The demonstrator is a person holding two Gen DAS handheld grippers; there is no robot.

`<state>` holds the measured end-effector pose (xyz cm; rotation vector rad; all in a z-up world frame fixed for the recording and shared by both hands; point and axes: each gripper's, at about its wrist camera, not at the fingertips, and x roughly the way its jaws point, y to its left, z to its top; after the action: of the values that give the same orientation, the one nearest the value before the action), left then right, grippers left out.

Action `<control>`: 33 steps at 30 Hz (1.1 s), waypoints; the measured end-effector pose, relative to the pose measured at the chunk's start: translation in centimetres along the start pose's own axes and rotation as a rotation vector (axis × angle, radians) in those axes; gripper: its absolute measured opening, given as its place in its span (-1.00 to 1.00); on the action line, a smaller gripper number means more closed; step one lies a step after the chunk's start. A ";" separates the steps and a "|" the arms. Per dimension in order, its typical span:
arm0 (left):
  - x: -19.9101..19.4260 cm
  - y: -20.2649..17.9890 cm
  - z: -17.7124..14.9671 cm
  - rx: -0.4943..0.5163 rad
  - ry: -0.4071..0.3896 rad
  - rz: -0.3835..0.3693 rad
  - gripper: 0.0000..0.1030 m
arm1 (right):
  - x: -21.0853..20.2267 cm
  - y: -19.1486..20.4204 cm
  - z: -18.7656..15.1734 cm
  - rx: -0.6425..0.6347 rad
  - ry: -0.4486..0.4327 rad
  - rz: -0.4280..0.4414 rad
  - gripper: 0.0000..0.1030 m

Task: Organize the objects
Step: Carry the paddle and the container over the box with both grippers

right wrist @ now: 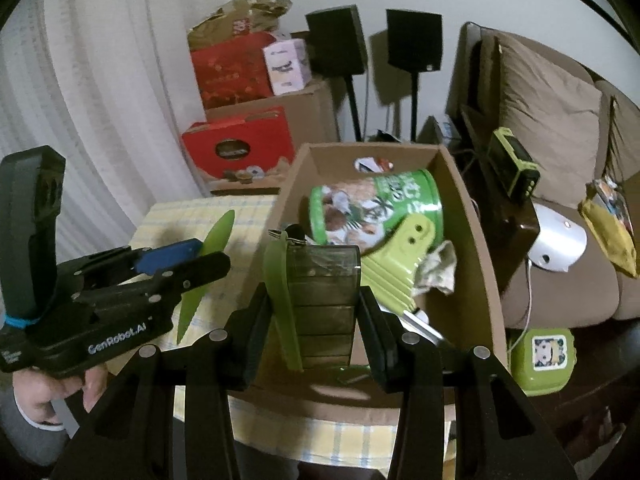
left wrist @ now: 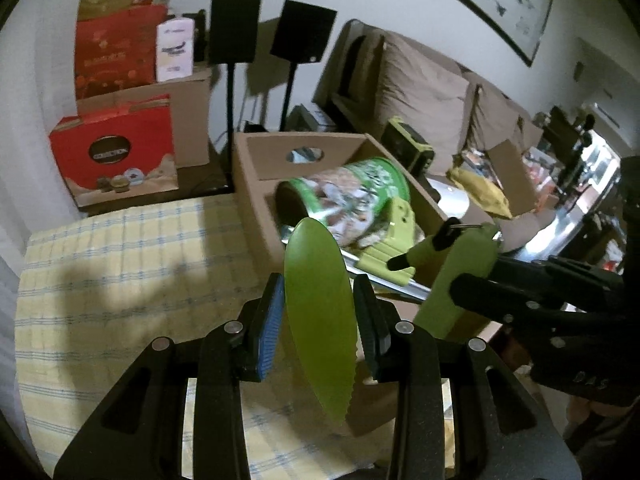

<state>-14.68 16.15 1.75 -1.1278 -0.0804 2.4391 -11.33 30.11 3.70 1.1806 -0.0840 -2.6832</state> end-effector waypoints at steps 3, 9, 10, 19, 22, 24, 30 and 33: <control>0.9 -1.2 -0.3 0.010 0.013 -0.010 -0.37 | 0.1 -0.9 -0.5 0.009 0.008 -0.025 -0.16; 2.7 -3.2 -1.1 0.033 0.032 -0.019 -0.37 | 0.8 -2.5 -1.5 0.034 0.037 -0.037 -0.16; 2.9 -3.4 -1.3 0.036 0.034 -0.019 -0.37 | 1.0 -2.6 -1.6 0.037 0.042 -0.038 -0.16; 4.8 -4.2 -1.4 0.034 0.043 -0.015 -0.37 | 2.6 -4.3 -2.6 0.075 0.085 -0.039 -0.16; 5.4 -4.4 -1.8 0.039 0.045 -0.007 -0.36 | 3.2 -4.9 -2.9 0.095 0.099 -0.036 -0.16; 5.9 -4.4 -2.0 0.045 0.048 -0.002 -0.36 | 3.7 -5.2 -3.1 0.109 0.108 -0.035 -0.16; 6.9 -3.9 -2.2 0.039 0.054 0.032 -0.01 | 4.8 -6.0 -3.6 0.143 0.130 -0.029 -0.15; 6.5 -3.4 -2.1 0.029 0.043 0.026 0.11 | 5.0 -6.2 -3.8 0.157 0.129 -0.016 -0.09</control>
<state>-15.54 21.63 -3.45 -1.1752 -0.0171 2.4291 -12.84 35.20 -3.37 1.4026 -0.2710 -2.6470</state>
